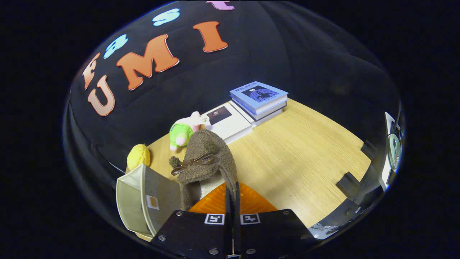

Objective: Open the storage box then place both shoes into the box .Put the left shoe in first, then the right shoe, with the right side of both shoes facing outward in a uniform manner.

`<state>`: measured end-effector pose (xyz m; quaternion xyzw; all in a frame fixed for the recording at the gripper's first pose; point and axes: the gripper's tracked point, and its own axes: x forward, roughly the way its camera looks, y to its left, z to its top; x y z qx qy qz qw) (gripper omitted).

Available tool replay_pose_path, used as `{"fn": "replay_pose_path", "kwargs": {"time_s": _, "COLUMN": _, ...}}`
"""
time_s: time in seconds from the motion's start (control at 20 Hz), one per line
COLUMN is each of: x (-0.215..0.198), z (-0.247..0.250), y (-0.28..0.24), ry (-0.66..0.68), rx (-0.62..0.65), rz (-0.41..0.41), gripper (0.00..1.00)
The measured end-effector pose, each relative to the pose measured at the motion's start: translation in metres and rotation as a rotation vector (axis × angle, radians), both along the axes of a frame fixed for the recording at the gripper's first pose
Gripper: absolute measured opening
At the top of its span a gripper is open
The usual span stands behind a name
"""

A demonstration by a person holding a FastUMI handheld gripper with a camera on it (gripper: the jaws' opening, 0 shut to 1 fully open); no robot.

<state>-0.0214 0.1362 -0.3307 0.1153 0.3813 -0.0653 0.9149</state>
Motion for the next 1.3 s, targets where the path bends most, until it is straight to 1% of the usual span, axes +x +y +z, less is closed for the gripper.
{"fn": "replay_pose_path", "kwargs": {"time_s": 0.15, "x": 0.0, "z": 0.026, "y": 0.05, "ry": -0.039, "rx": 0.025, "rz": 0.038, "gripper": 0.02}}
{"fn": "replay_pose_path", "kwargs": {"time_s": 0.35, "x": -0.007, "z": 0.048, "y": 0.111, "ry": -0.064, "rx": 0.059, "rz": 0.092, "gripper": 0.02}}
{"fn": "replay_pose_path", "kwargs": {"time_s": 0.45, "x": -0.012, "z": 0.05, "y": 0.139, "ry": -0.061, "rx": 0.085, "rz": 0.114, "gripper": 0.02}}
{"fn": "replay_pose_path", "kwargs": {"time_s": 0.65, "x": -0.023, "z": 0.034, "y": 0.178, "ry": -0.019, "rx": 0.103, "rz": 0.157, "gripper": 0.02}}
{"fn": "replay_pose_path", "kwargs": {"time_s": 0.8, "x": -0.029, "z": 0.016, "y": 0.192, "ry": 0.015, "rx": 0.087, "rz": 0.169, "gripper": 0.02}}
{"fn": "replay_pose_path", "kwargs": {"time_s": 1.2, "x": -0.037, "z": -0.03, "y": 0.199, "ry": 0.104, "rx": 0.031, "rz": 0.148, "gripper": 0.03}}
{"fn": "replay_pose_path", "kwargs": {"time_s": 1.3, "x": -0.039, "z": -0.038, "y": 0.2, "ry": 0.124, "rx": 0.036, "rz": 0.142, "gripper": 0.03}}
